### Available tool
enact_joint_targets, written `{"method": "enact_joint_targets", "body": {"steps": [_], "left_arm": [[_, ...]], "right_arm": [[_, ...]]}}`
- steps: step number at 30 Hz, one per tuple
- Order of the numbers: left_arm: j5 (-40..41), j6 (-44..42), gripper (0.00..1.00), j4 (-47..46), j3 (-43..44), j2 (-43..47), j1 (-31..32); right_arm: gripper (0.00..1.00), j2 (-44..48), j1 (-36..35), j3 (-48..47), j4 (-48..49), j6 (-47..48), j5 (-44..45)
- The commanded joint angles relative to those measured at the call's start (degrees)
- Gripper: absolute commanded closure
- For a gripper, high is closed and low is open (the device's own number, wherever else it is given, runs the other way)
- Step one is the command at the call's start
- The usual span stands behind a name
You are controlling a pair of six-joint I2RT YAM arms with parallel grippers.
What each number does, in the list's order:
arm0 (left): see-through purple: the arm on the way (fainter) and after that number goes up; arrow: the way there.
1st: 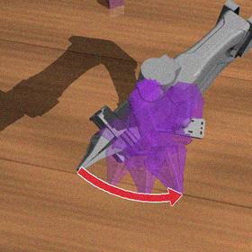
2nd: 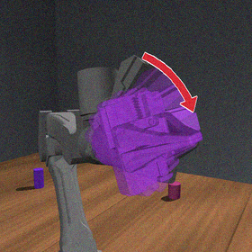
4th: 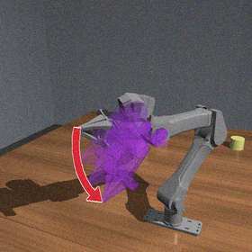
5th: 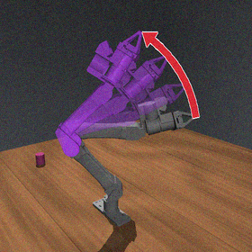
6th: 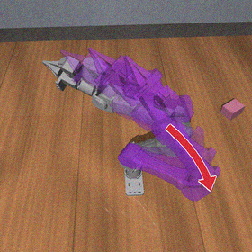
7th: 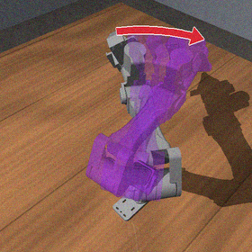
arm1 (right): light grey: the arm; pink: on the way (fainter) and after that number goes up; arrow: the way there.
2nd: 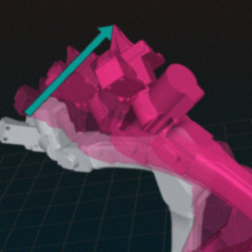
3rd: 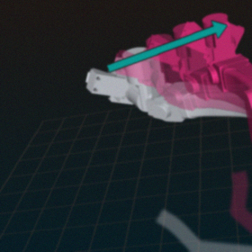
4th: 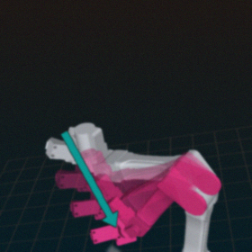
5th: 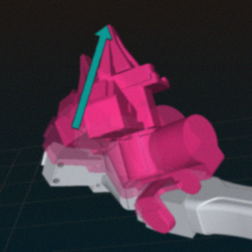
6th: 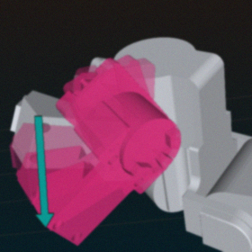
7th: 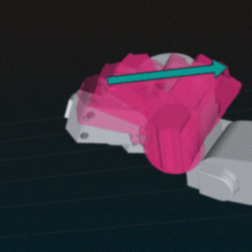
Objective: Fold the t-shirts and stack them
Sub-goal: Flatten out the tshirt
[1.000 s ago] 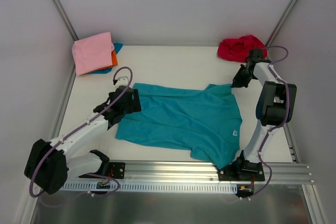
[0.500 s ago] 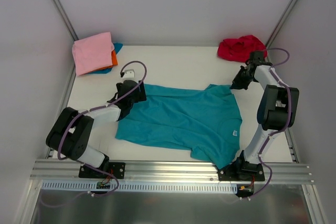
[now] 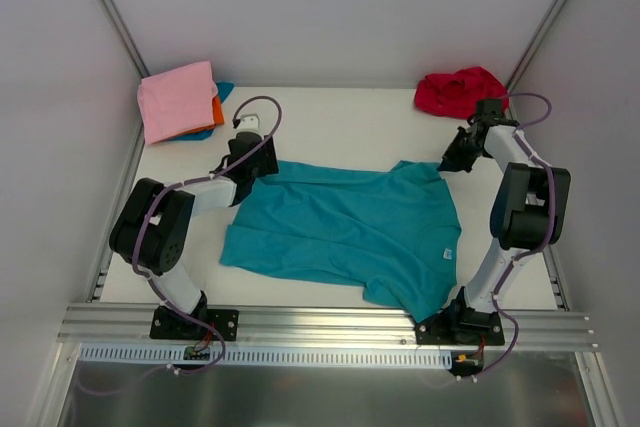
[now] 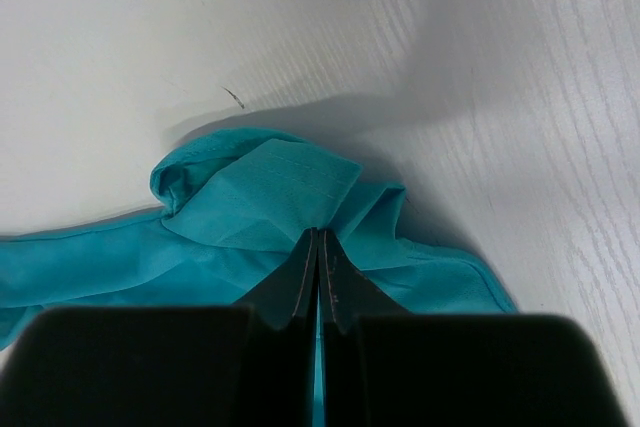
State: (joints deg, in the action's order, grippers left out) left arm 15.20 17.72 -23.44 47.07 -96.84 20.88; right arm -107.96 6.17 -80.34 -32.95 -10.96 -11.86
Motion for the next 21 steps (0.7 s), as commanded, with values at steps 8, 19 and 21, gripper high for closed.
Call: {"method": "enact_joint_targets", "body": {"steps": [8,19,21], "left_arm": [[-3.9,-0.3,0.65,4.3,7.7,-2.7,-2.8],[-4.0,2.3,0.41,16.1,12.5,-5.4,-5.9],[-5.4,3.4,0.42,18.3,15.1,-6.9,-6.8]], "right_arm": [[1.0,3.3,0.2,0.7,0.0,0.1,-0.4],[1.0,2.8,0.2,0.6,0.3,0.0,-0.3],[1.0,2.8,0.2,0.7,0.3,0.0,-0.4]]}}
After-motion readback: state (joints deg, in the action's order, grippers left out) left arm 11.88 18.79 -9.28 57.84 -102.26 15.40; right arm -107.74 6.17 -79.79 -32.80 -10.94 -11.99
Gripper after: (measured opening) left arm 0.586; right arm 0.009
